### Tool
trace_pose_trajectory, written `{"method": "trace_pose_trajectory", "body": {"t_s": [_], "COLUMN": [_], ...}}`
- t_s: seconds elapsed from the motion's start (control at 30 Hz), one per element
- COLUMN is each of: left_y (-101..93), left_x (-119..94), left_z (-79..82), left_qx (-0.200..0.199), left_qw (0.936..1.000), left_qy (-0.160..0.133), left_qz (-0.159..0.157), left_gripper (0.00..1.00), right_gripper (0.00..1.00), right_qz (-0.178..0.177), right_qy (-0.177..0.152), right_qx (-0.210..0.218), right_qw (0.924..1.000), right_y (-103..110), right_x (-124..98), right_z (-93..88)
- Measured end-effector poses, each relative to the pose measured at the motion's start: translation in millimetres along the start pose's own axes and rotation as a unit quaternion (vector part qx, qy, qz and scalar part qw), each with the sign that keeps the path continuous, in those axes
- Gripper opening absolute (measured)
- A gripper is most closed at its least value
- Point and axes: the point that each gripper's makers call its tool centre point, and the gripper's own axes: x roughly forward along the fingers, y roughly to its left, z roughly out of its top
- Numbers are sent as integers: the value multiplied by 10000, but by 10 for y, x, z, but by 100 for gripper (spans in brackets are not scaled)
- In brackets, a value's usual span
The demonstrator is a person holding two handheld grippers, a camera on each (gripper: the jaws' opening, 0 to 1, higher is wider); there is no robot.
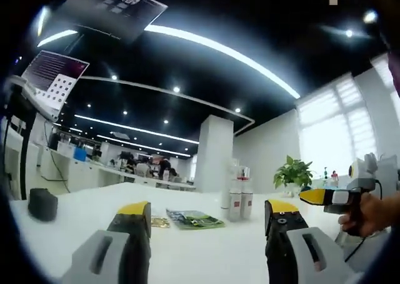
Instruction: Arrange the skincare products in the storage area until every visible bottle or jar stands upright without overlapping.
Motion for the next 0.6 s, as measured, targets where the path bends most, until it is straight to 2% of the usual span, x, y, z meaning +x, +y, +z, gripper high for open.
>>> {"method": "trace_pose_trajectory", "body": {"t_s": [0.03, 0.1, 0.17, 0.3, 0.37, 0.47, 0.6], "left_y": [-22, -10, 20, 33, 38, 67, 88], "left_x": [-42, -70, -94, -141, -123, -89, -87], "left_z": [-45, -40, 9, 15, -15, -74, -105], "left_qx": [127, 163, 99, 105, -24, 44, 44], "left_qw": [9998, 9997, 9999, 9999, 10000, 9998, 9997], "left_qy": [121, 157, 69, 51, 68, 176, 228], "left_qz": [-63, -41, 26, 95, 28, 61, 91], "left_gripper": [77, 76, 76, 76, 76, 76, 76], "right_gripper": [62, 61, 61, 59, 56, 55, 54], "right_qz": [-15, -91, -53, 67, 17, -50, -121], "right_qy": [-103, -326, -251, -458, -327, -405, -309], "right_qx": [-90, -282, -266, -133, 8, 99, 126], "right_qw": [9999, 9990, 9993, 9988, 9995, 9991, 9994], "right_y": [-4, 1, 22, 21, -31, -77, -109], "right_x": [-42, -127, -141, -97, -88, -110, -88], "right_z": [4, 5, -38, 43, -30, -15, -69]}}
